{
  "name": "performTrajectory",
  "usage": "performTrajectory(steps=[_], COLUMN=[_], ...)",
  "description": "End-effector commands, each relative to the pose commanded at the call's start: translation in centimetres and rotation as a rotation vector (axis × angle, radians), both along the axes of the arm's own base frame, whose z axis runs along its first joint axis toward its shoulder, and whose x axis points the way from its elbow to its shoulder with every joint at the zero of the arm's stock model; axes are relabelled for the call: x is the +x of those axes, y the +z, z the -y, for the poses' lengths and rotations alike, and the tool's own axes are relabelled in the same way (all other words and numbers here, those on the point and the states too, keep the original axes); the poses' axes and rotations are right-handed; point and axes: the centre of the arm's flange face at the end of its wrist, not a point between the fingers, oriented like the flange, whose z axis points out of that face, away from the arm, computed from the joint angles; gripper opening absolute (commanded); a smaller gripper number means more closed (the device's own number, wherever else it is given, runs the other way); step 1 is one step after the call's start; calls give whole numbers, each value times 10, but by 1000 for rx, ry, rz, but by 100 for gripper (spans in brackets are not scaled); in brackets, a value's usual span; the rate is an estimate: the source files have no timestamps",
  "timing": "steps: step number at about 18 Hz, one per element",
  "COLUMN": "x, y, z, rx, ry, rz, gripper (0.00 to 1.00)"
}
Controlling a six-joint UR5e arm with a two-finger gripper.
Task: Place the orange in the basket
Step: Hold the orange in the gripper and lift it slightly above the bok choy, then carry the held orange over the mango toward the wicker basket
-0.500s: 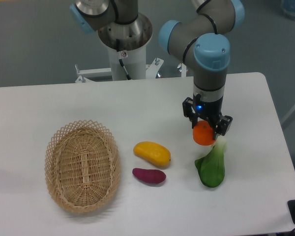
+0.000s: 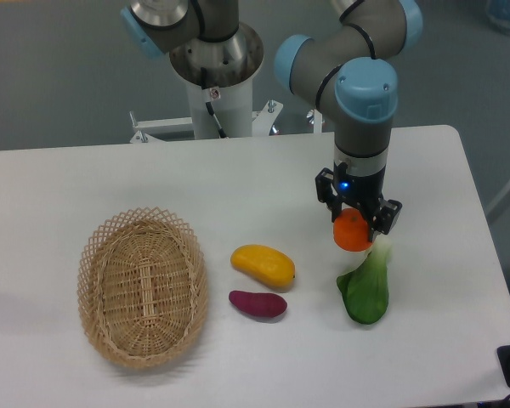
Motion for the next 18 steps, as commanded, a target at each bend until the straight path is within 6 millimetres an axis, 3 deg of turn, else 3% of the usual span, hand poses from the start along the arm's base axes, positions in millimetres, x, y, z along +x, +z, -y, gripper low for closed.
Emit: performTrajectory(steps=[9, 18], x=[7, 50], y=[-5, -4], z=[-7, -48], rx=[31, 64], ry=[12, 87], rz=[22, 46], gripper=[48, 48])
